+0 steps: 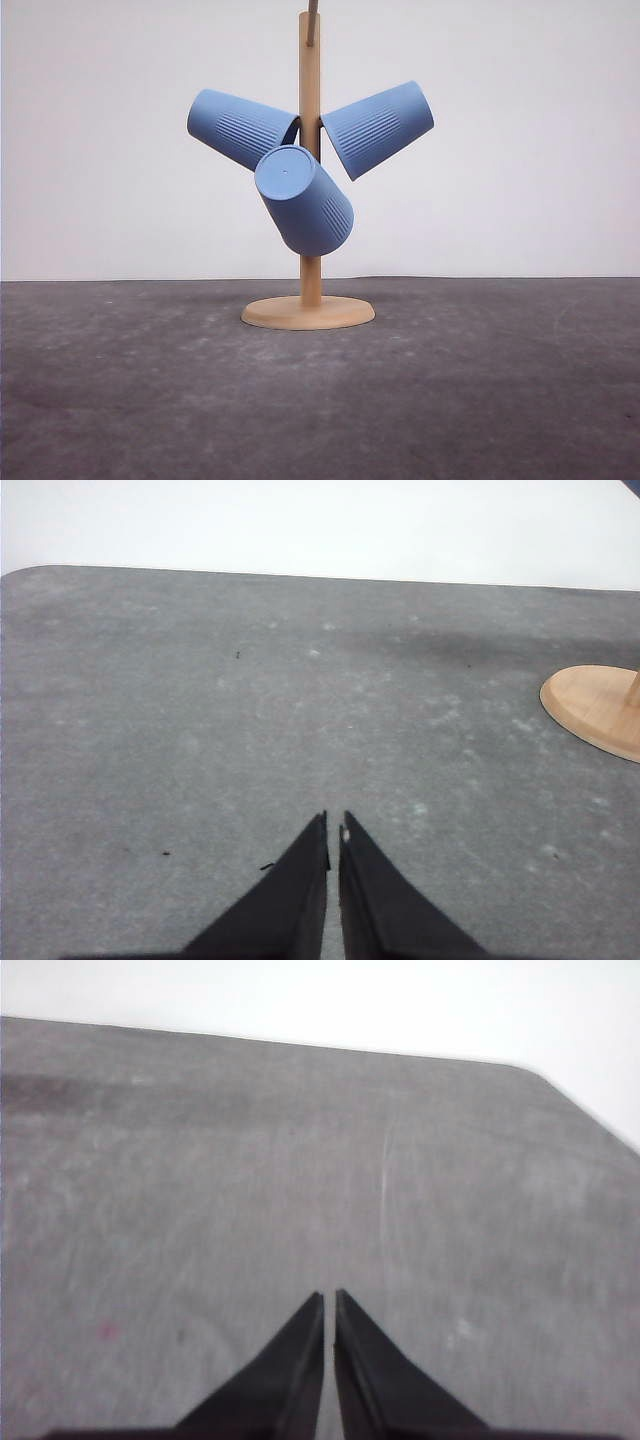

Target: Place three cups

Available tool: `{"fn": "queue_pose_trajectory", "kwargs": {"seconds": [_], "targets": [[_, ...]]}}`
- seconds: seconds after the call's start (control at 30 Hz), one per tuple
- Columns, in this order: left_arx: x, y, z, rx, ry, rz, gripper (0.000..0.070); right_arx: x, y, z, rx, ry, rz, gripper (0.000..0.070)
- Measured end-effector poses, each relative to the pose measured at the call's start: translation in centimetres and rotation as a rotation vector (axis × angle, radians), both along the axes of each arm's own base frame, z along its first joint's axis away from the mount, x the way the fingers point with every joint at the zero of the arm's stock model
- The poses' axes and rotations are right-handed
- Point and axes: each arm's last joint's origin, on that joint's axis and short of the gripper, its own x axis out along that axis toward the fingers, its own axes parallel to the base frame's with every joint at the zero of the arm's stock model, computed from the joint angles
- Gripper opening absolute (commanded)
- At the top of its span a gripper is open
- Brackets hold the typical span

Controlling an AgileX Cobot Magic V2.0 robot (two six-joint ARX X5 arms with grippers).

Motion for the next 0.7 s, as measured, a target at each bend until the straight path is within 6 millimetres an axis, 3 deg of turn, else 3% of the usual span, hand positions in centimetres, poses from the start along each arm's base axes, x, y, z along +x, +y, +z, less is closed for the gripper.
{"fn": "queue_pose_trajectory", "kwargs": {"seconds": [0.7], "targets": [[0.0,0.0,0.0,0.0,0.0,0.0,0.0,-0.6,-0.05,0.25,0.025,-0.045,-0.019,0.0015]]}}
